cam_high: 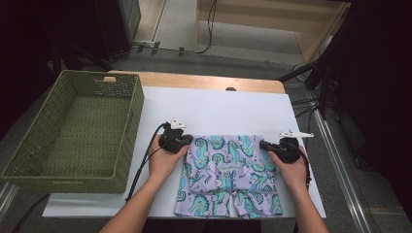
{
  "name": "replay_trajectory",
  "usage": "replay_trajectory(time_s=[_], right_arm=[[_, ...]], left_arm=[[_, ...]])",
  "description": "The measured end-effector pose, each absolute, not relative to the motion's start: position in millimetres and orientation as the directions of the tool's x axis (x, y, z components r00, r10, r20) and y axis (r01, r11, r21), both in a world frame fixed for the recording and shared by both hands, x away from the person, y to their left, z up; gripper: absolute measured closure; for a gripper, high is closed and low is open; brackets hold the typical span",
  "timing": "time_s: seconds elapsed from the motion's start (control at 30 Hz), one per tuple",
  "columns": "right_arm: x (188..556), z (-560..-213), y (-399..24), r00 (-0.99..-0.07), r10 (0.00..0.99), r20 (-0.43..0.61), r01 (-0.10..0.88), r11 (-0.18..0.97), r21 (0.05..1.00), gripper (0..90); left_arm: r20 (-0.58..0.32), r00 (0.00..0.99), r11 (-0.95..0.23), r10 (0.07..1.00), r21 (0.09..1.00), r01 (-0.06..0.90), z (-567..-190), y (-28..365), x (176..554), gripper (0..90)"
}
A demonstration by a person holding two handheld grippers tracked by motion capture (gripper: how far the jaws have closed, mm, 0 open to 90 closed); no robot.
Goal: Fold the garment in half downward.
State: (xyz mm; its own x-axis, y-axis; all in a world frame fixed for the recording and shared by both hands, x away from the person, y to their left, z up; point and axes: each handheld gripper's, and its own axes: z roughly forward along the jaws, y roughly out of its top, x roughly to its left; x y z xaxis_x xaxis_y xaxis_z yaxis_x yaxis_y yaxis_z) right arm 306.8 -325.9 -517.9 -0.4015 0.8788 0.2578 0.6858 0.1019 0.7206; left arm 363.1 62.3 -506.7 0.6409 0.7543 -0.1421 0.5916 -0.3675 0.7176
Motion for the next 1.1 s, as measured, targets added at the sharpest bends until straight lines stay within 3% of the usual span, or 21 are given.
replay_trajectory(time_s=[0.13, 0.27, 0.47, 0.53, 0.73, 0.8, 1.1], right_arm=[[310.3, -517.6, -334.8, -0.364, 0.881, 0.303, 0.675, 0.026, 0.737, 75.6], [320.9, -515.8, -332.2, -0.363, 0.891, 0.272, 0.662, 0.041, 0.749, 59.6], [336.9, -524.7, -326.4, -0.344, 0.91, 0.23, 0.691, 0.079, 0.719, 51.5], [338.3, -526.1, -326.5, -0.34, 0.912, 0.227, 0.696, 0.081, 0.714, 52.7], [337.0, -526.1, -321.5, -0.393, 0.893, 0.217, 0.691, 0.131, 0.711, 80.1], [336.5, -525.1, -321.6, -0.399, 0.889, 0.224, 0.683, 0.126, 0.719, 83.7], [351.8, -502.2, -314.0, -0.41, 0.884, 0.224, 0.595, 0.073, 0.801, 84.4]], left_arm=[[-0.14, 0.6, -0.325, 0.788, 0.732, 0.598, -502.8, 66.5, 365.7, 66.6], [-0.164, 0.563, -0.295, 0.81, 0.716, 0.632, -503.9, 68.8, 373.4, 54.7], [-0.171, 0.562, -0.303, 0.809, 0.699, 0.648, -506.5, 65.7, 376.6, 53.4], [-0.174, 0.575, -0.311, 0.799, 0.698, 0.645, -507.0, 64.6, 375.8, 58.4], [-0.215, 0.619, -0.33, 0.755, 0.692, 0.642, -507.7, 62.3, 373.5, 85.3], [-0.2, 0.624, -0.338, 0.755, 0.697, 0.633, -505.2, 64.0, 373.4, 87.3], [-0.162, 0.574, -0.286, 0.802, 0.74, 0.608, -481.3, 74.2, 397.5, 87.7]])
